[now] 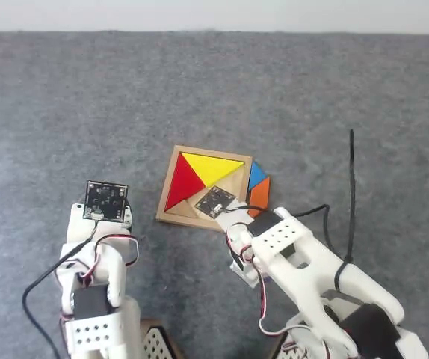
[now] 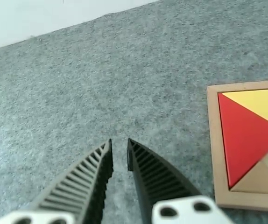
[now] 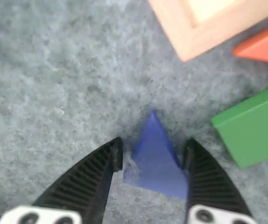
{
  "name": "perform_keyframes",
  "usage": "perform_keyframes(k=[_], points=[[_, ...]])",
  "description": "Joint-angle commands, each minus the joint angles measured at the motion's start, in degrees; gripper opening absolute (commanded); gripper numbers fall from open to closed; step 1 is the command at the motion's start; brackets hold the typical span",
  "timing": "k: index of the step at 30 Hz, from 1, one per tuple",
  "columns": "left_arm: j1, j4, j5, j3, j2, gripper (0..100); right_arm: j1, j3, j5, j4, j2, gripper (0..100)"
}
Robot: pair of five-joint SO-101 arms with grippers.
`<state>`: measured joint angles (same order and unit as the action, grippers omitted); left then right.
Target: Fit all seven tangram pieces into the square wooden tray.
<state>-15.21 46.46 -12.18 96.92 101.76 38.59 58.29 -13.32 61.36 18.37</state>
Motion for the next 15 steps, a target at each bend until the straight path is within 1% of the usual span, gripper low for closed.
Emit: perform_keyframes(k=[1,4,7,12,15], points=[[-0.1,0.1,-0.4,-2.0,0.8,5,0.0,-2.3,-6.9,4.0,-0.4,29.7],[-0.1,0.1,-0.4,-2.0,0.8,5,-0.2,-5.0,-13.4,9.1,1.2,32.2],[-0.1,0.1,-0.4,-2.0,0.8,5,-0.1,-6.9,-20.0,12.9,4.4,32.2],[-0.1,0.1,-0.4,-2.0,0.8,5,-0.3,-4.3,-30.5,13.8,6.3,32.2],[-0.1,0.1,-0.4,-2.0,0.8,5,-0.3,-1.5,-33.4,13.2,6.3,32.2]])
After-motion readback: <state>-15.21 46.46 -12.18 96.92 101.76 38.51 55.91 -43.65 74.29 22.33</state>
